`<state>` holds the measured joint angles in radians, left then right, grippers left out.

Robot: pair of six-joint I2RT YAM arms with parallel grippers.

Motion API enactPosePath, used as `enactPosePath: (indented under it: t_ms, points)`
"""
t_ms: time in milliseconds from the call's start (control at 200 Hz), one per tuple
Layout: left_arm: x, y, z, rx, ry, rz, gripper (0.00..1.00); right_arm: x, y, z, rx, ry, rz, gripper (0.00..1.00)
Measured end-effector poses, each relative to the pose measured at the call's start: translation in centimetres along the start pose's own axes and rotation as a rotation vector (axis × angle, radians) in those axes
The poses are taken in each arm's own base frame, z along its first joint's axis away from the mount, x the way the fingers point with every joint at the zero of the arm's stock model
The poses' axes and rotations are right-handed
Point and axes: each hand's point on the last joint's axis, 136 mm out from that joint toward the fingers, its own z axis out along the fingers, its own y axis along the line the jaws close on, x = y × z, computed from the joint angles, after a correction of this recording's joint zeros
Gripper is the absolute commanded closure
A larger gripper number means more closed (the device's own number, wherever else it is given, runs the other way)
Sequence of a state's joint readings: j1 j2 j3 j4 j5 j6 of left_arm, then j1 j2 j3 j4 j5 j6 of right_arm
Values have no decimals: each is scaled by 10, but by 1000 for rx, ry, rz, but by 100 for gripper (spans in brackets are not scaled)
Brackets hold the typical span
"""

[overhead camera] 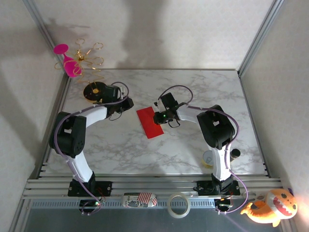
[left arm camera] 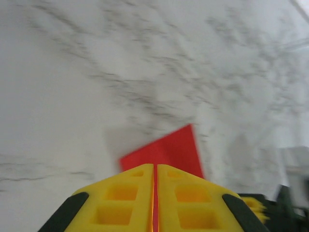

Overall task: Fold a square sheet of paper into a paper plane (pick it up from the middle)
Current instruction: First fold in half a square sheet of paper at the center of the table.

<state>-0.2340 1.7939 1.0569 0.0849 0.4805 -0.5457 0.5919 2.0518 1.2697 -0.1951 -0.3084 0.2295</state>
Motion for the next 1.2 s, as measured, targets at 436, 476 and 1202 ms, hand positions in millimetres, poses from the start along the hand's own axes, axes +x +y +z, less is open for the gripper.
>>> enactPosePath:
  t_ms: [436, 476, 1202]
  points:
    - [61, 5, 45, 13, 150, -84, 93, -6, -1, -4, 19, 33, -115, 92]
    - [63, 7, 47, 8, 156, -87, 94, -7, -2, -5, 24, 36, -120, 91]
    - [70, 16, 51, -21, 182, -101, 94, -12, 75, -31, -166, -30, 137, 92]
